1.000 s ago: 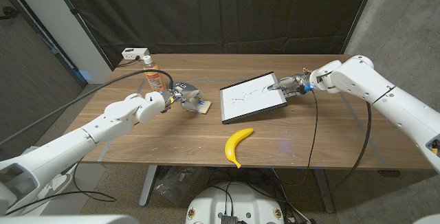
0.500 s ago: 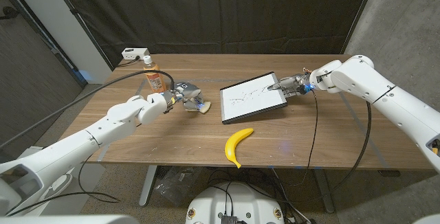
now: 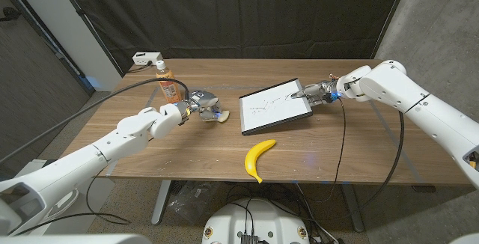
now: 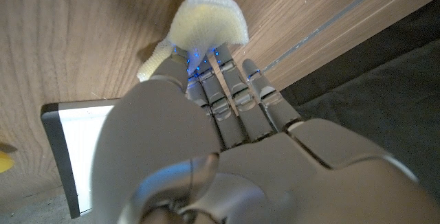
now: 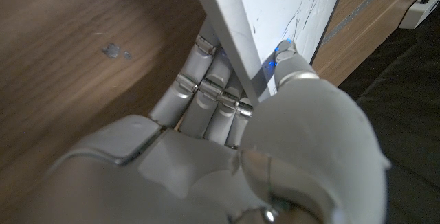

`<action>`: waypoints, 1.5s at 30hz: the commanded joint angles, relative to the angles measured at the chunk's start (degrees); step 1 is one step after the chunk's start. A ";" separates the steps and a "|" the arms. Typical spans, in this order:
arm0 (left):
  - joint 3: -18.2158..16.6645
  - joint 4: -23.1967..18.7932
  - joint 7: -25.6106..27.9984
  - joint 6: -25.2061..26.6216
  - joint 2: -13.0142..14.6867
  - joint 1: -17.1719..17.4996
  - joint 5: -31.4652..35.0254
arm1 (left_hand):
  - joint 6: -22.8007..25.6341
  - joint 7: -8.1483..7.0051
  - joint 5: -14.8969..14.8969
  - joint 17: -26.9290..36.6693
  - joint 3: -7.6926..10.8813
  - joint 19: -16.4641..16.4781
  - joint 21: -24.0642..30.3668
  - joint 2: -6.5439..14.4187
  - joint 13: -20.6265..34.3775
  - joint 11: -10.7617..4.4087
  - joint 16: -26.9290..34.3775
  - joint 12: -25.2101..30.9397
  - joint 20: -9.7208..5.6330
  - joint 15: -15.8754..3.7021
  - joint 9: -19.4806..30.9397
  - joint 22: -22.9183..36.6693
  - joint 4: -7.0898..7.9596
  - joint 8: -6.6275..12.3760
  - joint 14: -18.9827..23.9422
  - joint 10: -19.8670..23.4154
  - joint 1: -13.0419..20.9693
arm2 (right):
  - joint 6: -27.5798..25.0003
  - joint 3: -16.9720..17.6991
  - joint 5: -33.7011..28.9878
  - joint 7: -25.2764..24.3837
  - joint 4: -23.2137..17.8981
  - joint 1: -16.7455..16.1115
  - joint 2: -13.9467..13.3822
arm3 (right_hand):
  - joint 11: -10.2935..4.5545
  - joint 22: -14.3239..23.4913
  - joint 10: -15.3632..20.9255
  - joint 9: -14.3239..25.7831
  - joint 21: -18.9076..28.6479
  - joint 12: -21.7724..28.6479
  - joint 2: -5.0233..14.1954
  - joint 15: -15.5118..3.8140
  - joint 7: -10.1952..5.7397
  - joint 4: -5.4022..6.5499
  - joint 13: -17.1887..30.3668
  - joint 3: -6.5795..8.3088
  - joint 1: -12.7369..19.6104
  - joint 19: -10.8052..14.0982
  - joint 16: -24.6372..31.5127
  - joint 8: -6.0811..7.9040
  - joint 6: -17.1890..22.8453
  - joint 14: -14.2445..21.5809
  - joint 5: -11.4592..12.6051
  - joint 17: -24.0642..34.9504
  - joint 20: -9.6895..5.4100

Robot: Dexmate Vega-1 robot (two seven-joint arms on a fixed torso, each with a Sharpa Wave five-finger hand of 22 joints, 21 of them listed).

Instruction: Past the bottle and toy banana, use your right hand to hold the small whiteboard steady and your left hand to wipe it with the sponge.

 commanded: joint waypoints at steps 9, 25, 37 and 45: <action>-1.15 -0.58 2.17 0.06 0.55 0.54 -1.13 | 1.60 2.69 0.30 0.92 0.48 0.69 -0.03 0.11 3.91 0.20 0.41 1.77 -5.53 -2.70 0.93 -0.02 0.23 0.37 2.76 0.62 1.32 | 0.03 0.59 0.46 -1.07 -1.05 -0.72 0.01 | -0.21 0.06 0.20 0.23 0.56 -0.15 4.48 -0.25 -0.35 -0.31 0.09 0.24 4.08 -0.30 0.26 -0.18 0.15 0.21 0.38 0.26 -2.52; -3.09 -2.40 6.63 1.20 0.80 2.01 -1.11 | 1.32 2.95 0.25 1.37 0.39 0.68 -0.30 0.20 7.16 0.09 0.44 2.74 -5.63 -2.71 1.43 -0.02 0.41 0.82 3.23 0.16 1.76 | 0.88 1.00 0.50 -1.22 -1.77 -1.31 -0.47 | -0.15 -0.14 0.18 0.31 0.90 -0.28 4.51 -0.24 -0.22 -0.33 0.21 0.19 4.11 -0.48 0.19 -0.34 0.17 0.12 0.38 0.39 -2.53; -3.64 -0.57 13.52 -1.53 -1.53 1.66 -2.37 | 1.24 2.66 0.21 1.59 0.38 0.77 -0.39 0.30 8.93 0.07 0.37 3.23 -5.61 -2.73 1.63 0.01 0.57 1.11 3.17 0.05 1.94 | 1.27 2.06 1.10 -2.07 -3.23 -2.69 -1.26 | -0.16 -0.30 0.19 0.38 1.17 -0.39 4.54 -0.27 -0.22 -0.36 0.25 0.16 4.17 -0.61 0.19 -0.45 0.23 0.16 0.38 0.50 -2.52; -2.74 3.29 19.90 -7.39 -4.18 0.14 -3.51 | 1.05 2.50 0.21 1.71 0.38 0.84 -0.43 0.32 9.85 0.00 0.33 3.36 -5.56 -2.79 1.73 0.04 0.68 1.24 3.14 -0.14 2.00 | 1.25 2.28 1.40 -2.39 -3.92 -2.99 -1.43 | -0.05 -0.38 0.35 0.43 1.32 -0.41 4.55 -0.25 -0.22 -0.37 0.25 0.15 4.19 -0.68 0.16 -0.51 0.23 0.12 0.38 0.55 -2.53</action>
